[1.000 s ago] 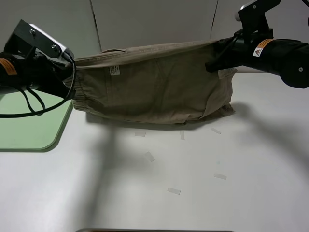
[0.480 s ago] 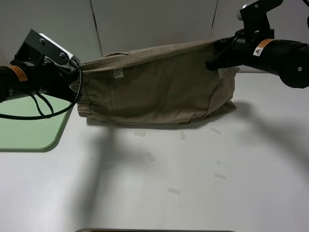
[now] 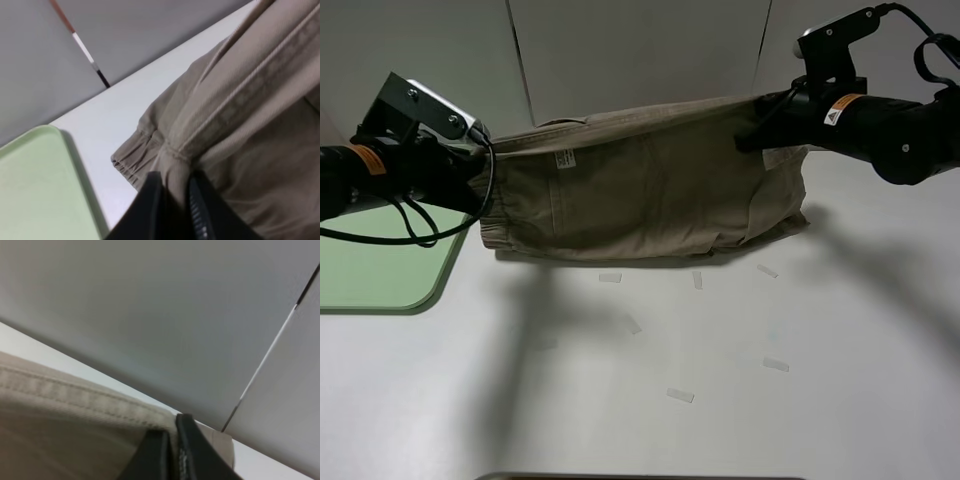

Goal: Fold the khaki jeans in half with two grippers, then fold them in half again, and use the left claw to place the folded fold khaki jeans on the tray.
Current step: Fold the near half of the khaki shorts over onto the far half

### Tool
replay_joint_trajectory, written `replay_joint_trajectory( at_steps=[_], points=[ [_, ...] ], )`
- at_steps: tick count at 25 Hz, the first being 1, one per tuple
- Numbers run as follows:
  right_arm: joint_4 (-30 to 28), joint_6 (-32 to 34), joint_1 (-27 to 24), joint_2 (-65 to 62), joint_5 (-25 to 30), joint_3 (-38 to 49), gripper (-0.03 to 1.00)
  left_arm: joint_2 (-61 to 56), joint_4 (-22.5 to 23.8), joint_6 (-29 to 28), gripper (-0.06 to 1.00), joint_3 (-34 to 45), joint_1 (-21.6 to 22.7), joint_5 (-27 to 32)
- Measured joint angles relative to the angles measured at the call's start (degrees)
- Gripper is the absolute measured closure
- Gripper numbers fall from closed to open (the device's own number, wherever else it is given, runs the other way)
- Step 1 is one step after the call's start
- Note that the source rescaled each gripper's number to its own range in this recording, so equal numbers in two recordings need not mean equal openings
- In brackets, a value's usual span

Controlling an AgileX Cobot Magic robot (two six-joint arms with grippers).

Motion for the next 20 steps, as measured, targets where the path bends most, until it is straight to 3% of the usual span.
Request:
replay_joint_trajectory(
  at_steps=[7,14,16,18,20],
  points=[
    [2.3,-2.3,0.0,3.6,-0.7,-2.1,0.97,5.0,-1.6,1.0,0.94,-0.3,0.3,-8.6],
    [4.3,-2.6,0.0,6.2,-6.7,-2.2,0.95,8.0,-4.5,3.1,0.94,-0.4,0.3,-14.8],
    [5.7,-2.6,-0.1,6.7,-10.0,-2.2,0.84,8.9,-6.2,3.7,0.88,-0.4,0.5,-15.8],
    [8.4,-2.6,-0.6,7.1,-12.5,-2.2,0.6,9.8,-9.3,3.7,0.72,-0.4,1.3,-16.4],
    [10.9,-2.6,-1.2,7.5,-15.0,-2.2,0.27,10.7,-11.6,3.7,0.51,-0.2,2.0,-17.6]
  ],
)
